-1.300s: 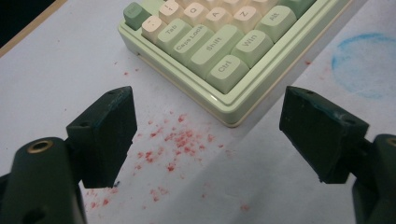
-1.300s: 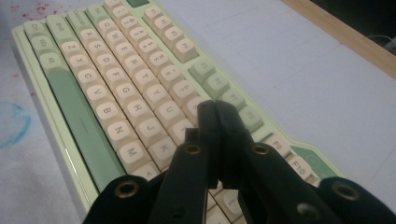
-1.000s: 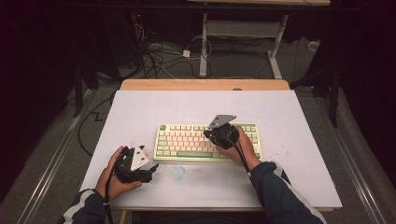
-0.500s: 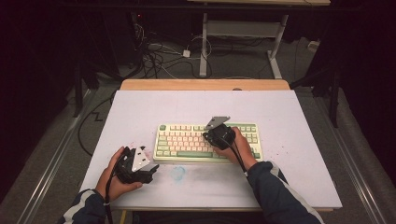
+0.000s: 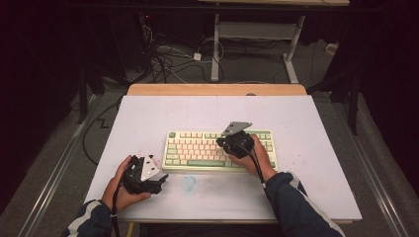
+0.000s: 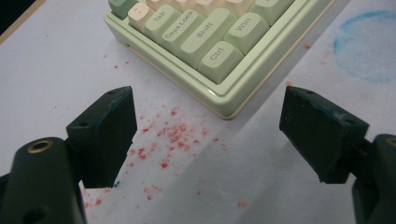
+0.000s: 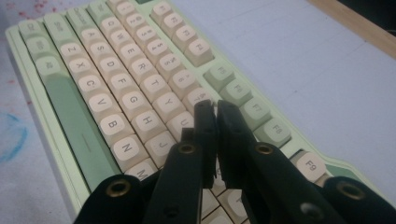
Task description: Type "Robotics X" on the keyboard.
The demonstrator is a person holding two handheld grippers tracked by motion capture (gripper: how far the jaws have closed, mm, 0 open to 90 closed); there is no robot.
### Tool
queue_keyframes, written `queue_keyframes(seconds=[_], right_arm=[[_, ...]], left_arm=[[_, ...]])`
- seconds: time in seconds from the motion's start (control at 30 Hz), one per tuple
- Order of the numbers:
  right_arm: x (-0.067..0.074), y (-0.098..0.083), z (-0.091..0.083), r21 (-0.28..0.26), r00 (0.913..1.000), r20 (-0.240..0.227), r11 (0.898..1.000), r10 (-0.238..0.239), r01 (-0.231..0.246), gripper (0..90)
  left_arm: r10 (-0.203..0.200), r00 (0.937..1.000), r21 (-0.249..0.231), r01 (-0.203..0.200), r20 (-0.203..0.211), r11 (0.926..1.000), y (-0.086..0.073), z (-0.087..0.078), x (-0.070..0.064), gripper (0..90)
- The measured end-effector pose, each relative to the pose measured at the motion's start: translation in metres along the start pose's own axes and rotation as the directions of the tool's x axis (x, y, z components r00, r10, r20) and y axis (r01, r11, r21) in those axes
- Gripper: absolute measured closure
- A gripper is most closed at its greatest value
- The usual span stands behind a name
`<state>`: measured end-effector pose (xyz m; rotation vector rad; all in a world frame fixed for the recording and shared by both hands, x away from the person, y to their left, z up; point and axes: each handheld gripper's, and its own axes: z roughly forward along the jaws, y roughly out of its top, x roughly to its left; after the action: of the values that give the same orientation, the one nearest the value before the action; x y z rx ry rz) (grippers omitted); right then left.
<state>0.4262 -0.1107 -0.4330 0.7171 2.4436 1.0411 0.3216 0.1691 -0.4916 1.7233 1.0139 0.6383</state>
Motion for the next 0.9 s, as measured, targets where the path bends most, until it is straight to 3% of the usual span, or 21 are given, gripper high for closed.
queue_keyframes(seconds=[0.23, 0.37, 0.53, 0.63, 0.9], right_arm=[[-0.003, 0.001, -0.011, -0.049, 0.9998, 0.016, 0.999, 0.012, -0.011, 82.0], [-0.003, 0.002, -0.018, -0.079, 0.9990, 0.042, 0.997, 0.012, -0.009, 68.9], [-0.004, 0.003, -0.026, -0.118, 0.9977, 0.067, 0.993, 0.010, -0.002, 46.2], [-0.003, 0.002, -0.032, -0.138, 0.9931, 0.117, 0.990, 0.004, 0.012, 36.2], [-0.003, -0.003, -0.048, -0.159, 0.9815, 0.192, 0.987, 0.001, 0.030, 28.2]], left_arm=[[0.004, 1.0000, 0.001, -0.004, -0.003, 1.0000, 0.000, -0.001, 0.001, 17.8], [0.006, 1.0000, 0.000, -0.006, -0.007, 1.0000, 0.000, -0.001, 0.001, 17.8], [0.007, 0.9999, -0.003, -0.007, -0.009, 1.0000, 0.000, -0.002, 0.001, 17.8], [0.010, 0.9999, -0.004, -0.010, -0.011, 0.9999, 0.000, -0.002, 0.001, 17.8], [0.016, 0.9998, -0.007, -0.016, -0.014, 0.9998, 0.000, -0.002, 0.001, 17.8]])
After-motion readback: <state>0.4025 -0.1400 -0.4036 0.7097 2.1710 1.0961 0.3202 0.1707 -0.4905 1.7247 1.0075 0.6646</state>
